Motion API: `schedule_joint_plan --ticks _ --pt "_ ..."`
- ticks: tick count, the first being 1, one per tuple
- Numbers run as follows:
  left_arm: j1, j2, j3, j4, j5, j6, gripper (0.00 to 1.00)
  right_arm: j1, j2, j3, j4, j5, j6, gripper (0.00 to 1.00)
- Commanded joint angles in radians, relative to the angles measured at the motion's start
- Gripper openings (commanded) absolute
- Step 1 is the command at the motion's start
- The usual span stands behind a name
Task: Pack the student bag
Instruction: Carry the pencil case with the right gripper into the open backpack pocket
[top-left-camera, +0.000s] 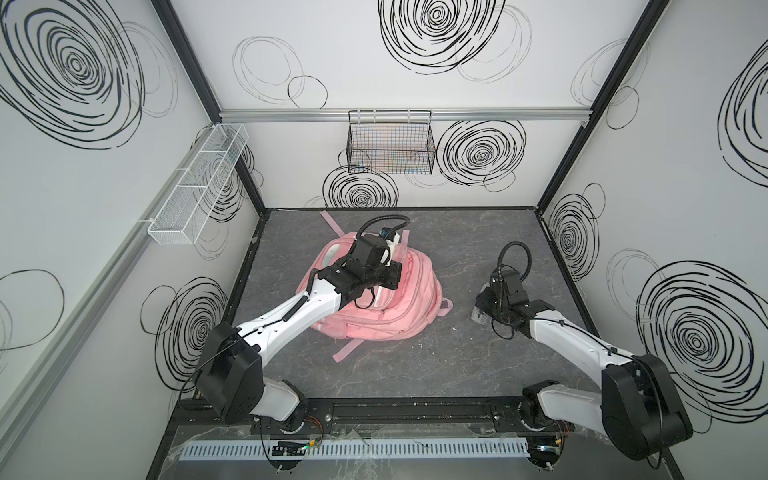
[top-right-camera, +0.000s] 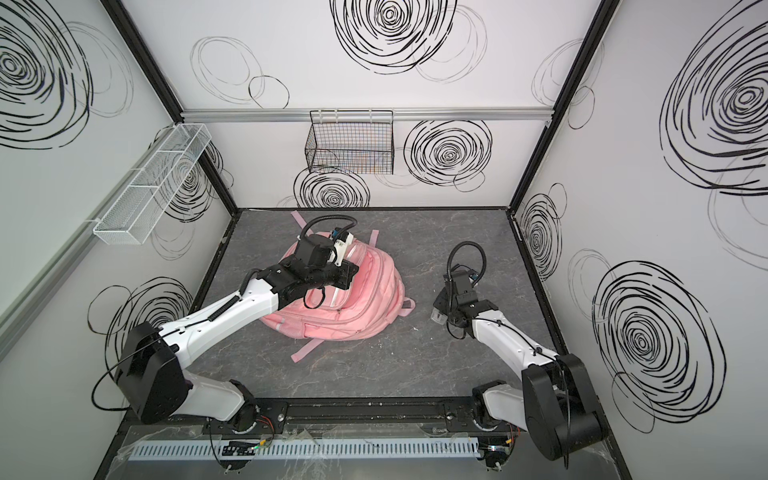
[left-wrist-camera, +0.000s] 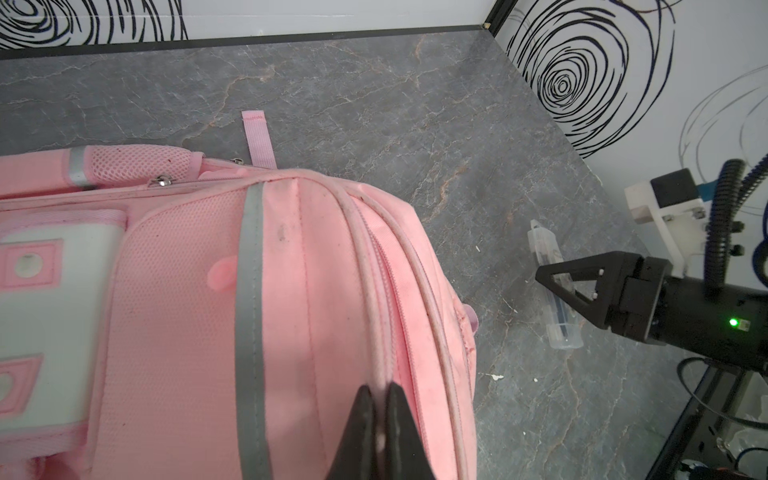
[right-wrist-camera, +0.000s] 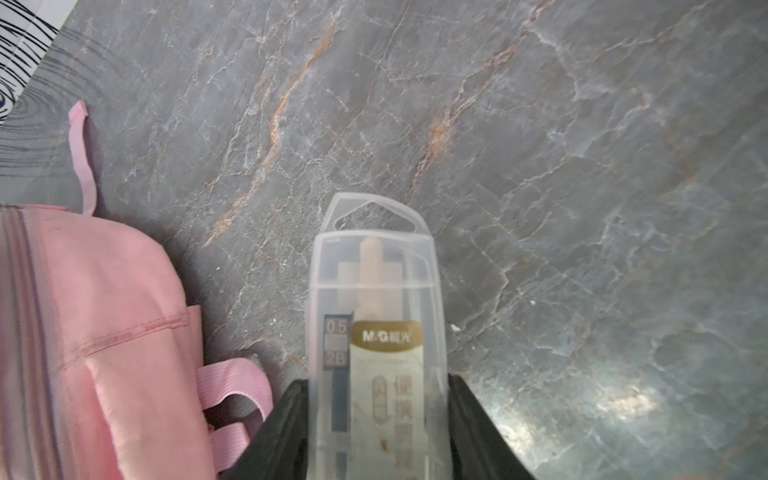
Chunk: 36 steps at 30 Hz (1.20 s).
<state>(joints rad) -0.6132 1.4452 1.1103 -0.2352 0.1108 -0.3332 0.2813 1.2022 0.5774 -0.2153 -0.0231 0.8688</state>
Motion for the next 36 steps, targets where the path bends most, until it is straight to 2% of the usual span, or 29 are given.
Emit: schedule_joint_plan --ticks 1,7,13,17,26,36 --pt "-0.001 -0.029 -0.004 0.123 0.044 -0.006 0.0 0.008 -0.038 0.034 -0.008 -0.024 0.026 0.31" --pt "0.026 -0.034 -0.005 0.147 0.112 0.008 0.0 0.025 -0.042 0.08 -0.004 -0.052 0.026 0.27" --pt "0.102 -0.067 -0.063 0.196 0.226 -0.047 0.0 0.11 -0.023 0.175 -0.063 0.015 0.053 0.29" --pt "0.105 -0.104 -0.094 0.206 0.187 -0.012 0.0 0.176 -0.014 0.24 -0.08 0.04 0.084 0.29" --pt "0.125 -0.097 -0.103 0.218 0.209 -0.034 0.0 0.31 0.033 0.406 -0.121 0.111 0.111 0.29" --pt "0.108 -0.089 -0.104 0.206 0.199 -0.031 0.0 0.396 0.101 0.449 -0.056 0.096 0.138 0.28"
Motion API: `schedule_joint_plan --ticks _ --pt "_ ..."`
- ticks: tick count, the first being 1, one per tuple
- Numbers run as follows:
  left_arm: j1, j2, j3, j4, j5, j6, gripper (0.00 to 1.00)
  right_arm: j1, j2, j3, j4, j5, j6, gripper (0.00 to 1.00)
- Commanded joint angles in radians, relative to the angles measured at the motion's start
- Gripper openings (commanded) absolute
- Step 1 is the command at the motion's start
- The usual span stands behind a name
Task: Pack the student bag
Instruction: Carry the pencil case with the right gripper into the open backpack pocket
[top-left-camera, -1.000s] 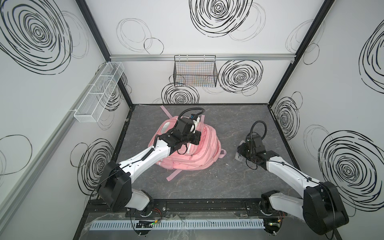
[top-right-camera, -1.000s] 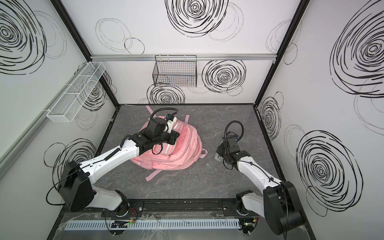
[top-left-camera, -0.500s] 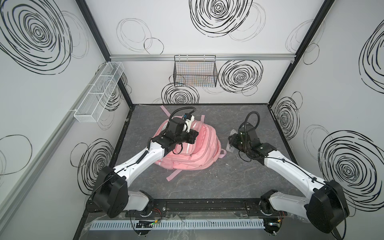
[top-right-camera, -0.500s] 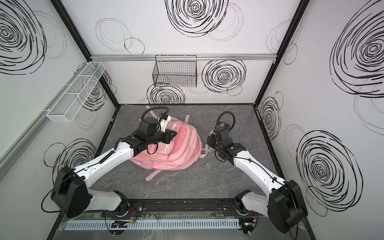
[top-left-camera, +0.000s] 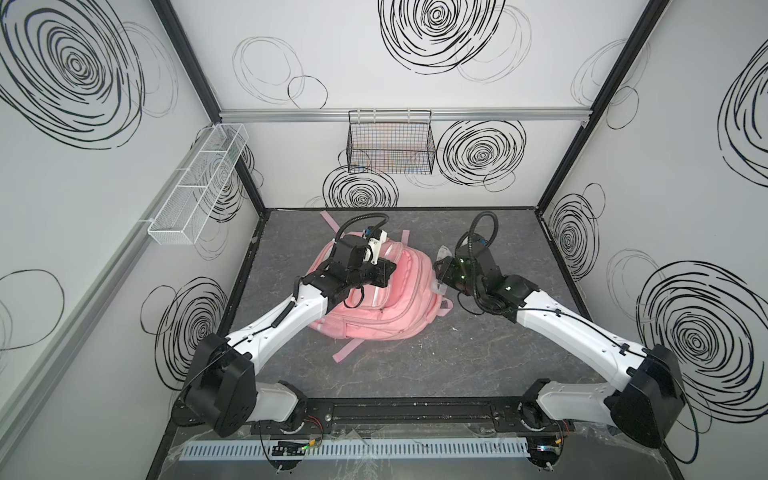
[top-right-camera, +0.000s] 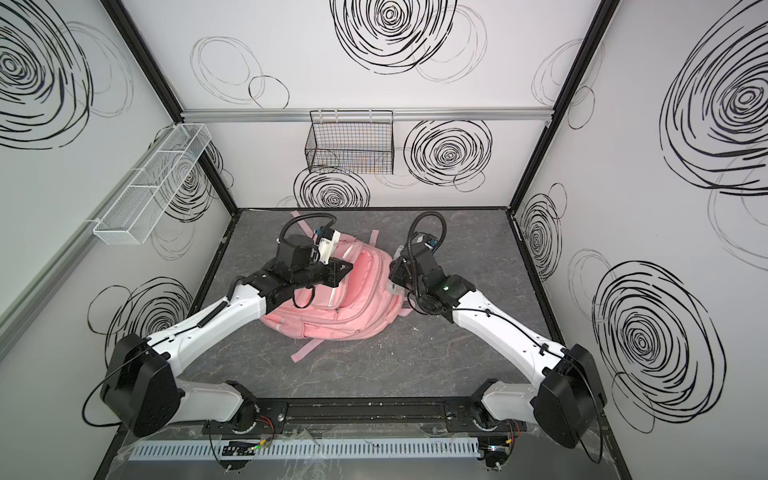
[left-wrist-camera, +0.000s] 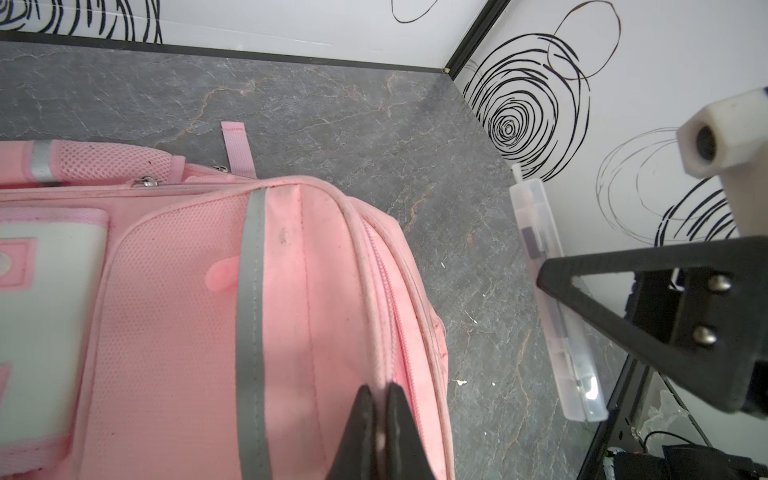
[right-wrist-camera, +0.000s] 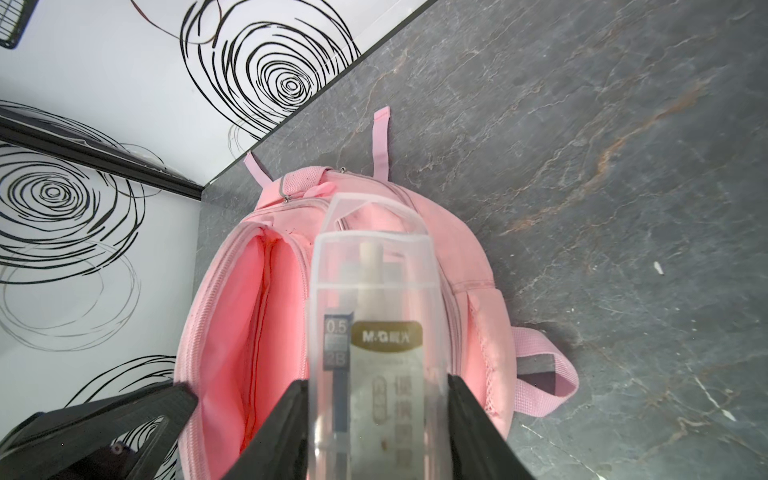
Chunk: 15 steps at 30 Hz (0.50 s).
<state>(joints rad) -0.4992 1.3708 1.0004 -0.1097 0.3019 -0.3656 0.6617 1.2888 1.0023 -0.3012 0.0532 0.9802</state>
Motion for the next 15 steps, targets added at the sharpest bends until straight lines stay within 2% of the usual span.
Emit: schedule_joint_plan --ticks 1,15 --pt "-0.01 -0.013 0.006 0.081 0.008 0.002 0.0 0.024 0.027 0.025 0.041 0.016 0.032 0.28" --pt "-0.025 -0.039 0.0 0.086 0.009 -0.003 0.0 0.124 0.195 0.091 0.196 -0.099 0.11 0.28"
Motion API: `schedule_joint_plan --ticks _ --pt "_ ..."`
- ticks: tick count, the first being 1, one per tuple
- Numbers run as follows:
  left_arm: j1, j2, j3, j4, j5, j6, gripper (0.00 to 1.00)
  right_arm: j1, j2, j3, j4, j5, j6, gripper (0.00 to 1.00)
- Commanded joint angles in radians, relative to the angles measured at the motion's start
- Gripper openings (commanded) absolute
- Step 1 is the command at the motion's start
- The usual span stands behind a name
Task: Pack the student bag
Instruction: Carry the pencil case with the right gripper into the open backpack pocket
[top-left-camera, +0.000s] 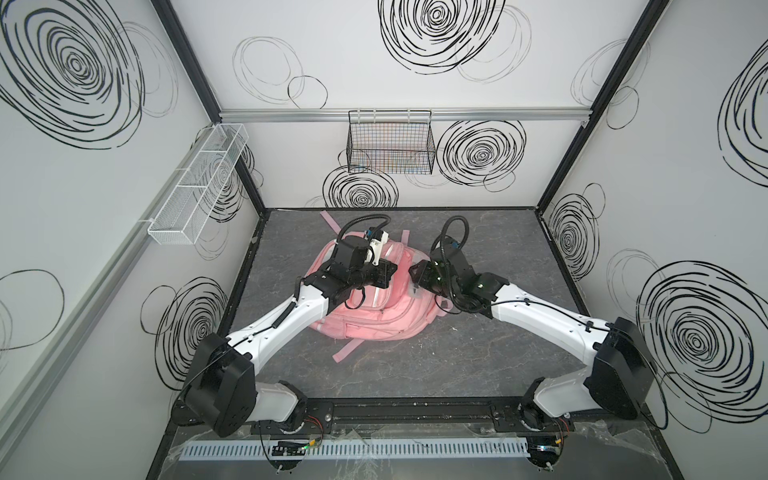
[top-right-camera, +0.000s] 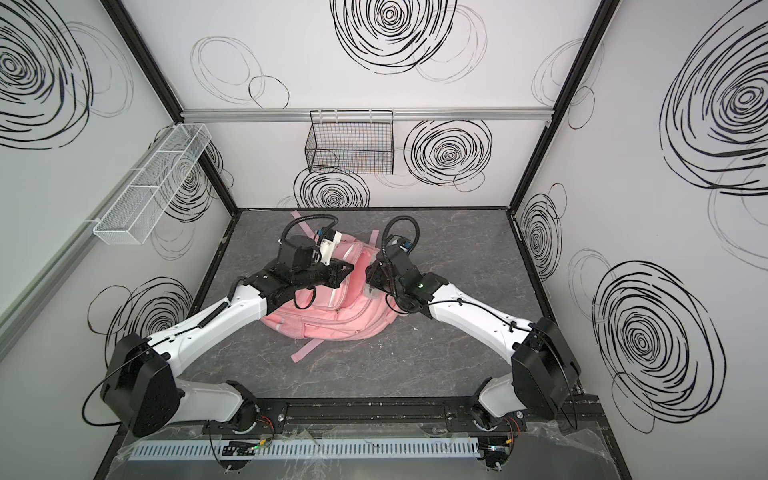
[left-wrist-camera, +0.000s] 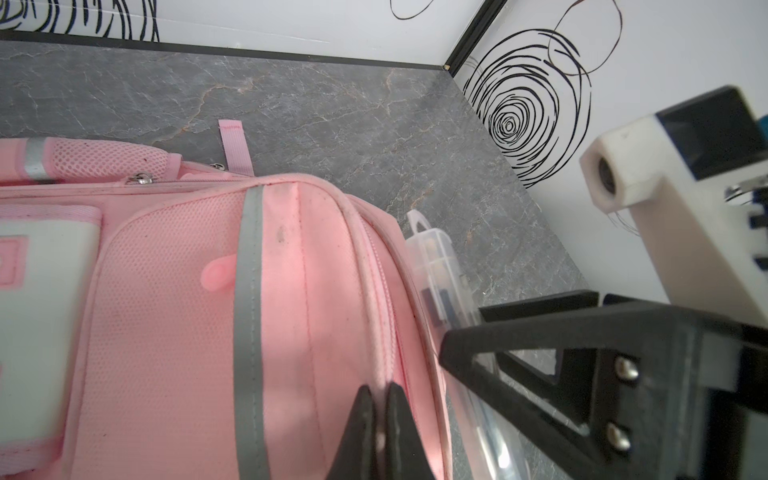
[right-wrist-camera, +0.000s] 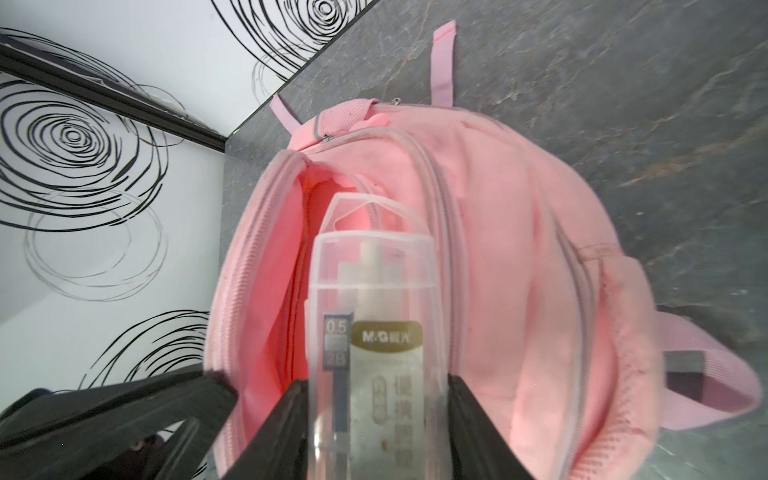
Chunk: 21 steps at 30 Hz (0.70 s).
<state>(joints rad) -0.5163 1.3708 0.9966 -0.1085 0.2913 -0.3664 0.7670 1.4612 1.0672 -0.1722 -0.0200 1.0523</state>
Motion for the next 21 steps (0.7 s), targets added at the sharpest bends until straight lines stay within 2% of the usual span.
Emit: schedule_joint_plan --ticks 1,4,21 --pt "-0.006 -0.038 0.005 0.083 0.017 0.0 0.0 0.023 0.035 0.029 0.077 -0.032 0.04 0.28" --pt "-0.005 -0.043 0.007 0.076 0.013 0.006 0.0 0.026 0.077 0.046 0.091 -0.069 0.049 0.23" --pt "-0.004 -0.072 0.001 0.089 0.035 -0.007 0.0 0.042 0.16 0.105 0.096 -0.082 0.054 0.26"
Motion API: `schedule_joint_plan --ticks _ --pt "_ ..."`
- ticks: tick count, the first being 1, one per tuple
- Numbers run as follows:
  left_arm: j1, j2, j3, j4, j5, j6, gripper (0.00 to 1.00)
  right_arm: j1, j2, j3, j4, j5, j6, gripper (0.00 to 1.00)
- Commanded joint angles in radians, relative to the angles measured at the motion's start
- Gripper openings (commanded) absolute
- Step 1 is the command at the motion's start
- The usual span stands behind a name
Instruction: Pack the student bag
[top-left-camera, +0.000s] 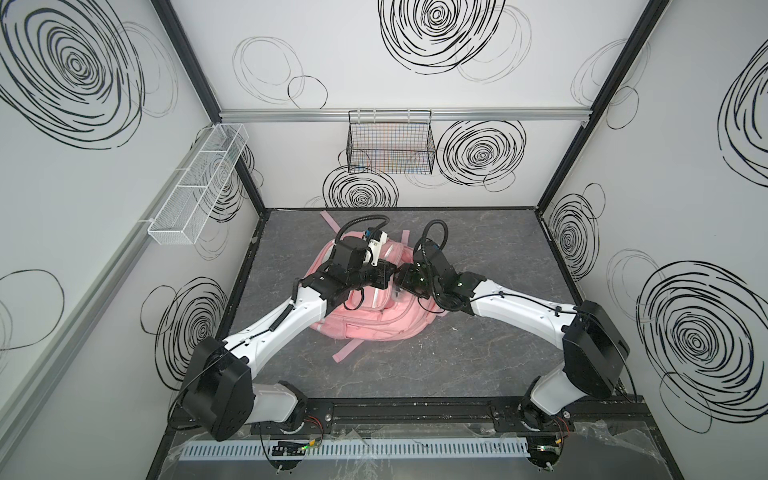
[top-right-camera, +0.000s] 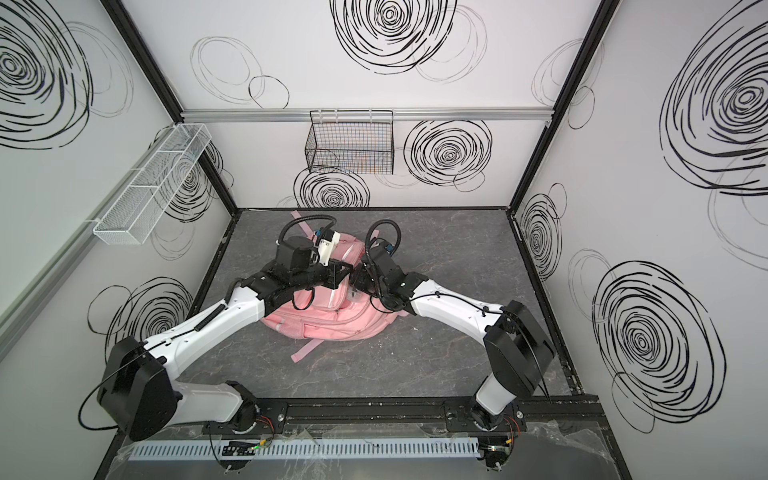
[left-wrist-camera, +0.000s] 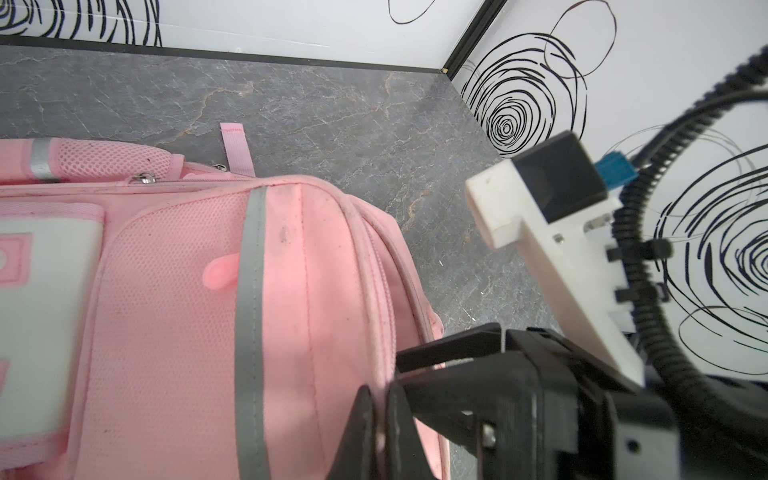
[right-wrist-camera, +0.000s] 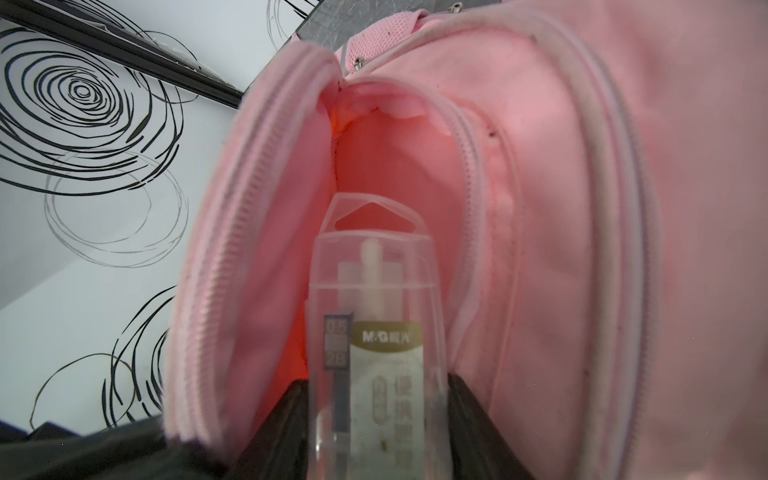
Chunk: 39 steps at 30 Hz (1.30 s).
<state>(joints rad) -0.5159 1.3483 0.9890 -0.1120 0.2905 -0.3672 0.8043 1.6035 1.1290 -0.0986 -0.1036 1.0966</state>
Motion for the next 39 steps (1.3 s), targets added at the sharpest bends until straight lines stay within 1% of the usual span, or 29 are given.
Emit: schedule_joint_plan --ticks 1,9,13,18,24,28,30,36,39 --pt "-0.003 -0.048 0.008 0.095 0.04 -0.01 0.0 0.007 0.023 0.048 0.023 -0.002 0.009 0.27" --pt "0.003 -0.051 0.004 0.103 0.05 -0.018 0.0 0.006 0.036 0.052 0.038 -0.007 0.009 0.27" --pt "0.005 -0.056 0.001 0.111 0.062 -0.025 0.0 0.004 0.046 0.046 0.045 -0.004 0.012 0.3" --pt "0.005 -0.06 -0.004 0.116 0.061 -0.027 0.0 -0.001 0.043 0.052 0.068 -0.014 0.024 0.41" --pt "0.005 -0.054 -0.004 0.114 0.062 -0.03 0.0 -0.001 0.03 0.066 0.087 -0.04 0.023 0.46" --pt "0.005 -0.055 -0.004 0.114 0.062 -0.03 0.0 -0.001 0.009 0.049 0.094 -0.044 0.023 0.56" --pt "0.004 -0.055 -0.004 0.114 0.061 -0.03 0.0 -0.001 -0.003 0.04 0.099 -0.047 0.023 0.63" --pt "0.005 -0.052 -0.005 0.114 0.063 -0.032 0.0 0.0 -0.029 0.009 0.154 -0.097 0.032 0.64" --pt "0.005 -0.053 -0.004 0.115 0.064 -0.032 0.0 -0.001 -0.04 -0.005 0.166 -0.1 0.04 0.64"
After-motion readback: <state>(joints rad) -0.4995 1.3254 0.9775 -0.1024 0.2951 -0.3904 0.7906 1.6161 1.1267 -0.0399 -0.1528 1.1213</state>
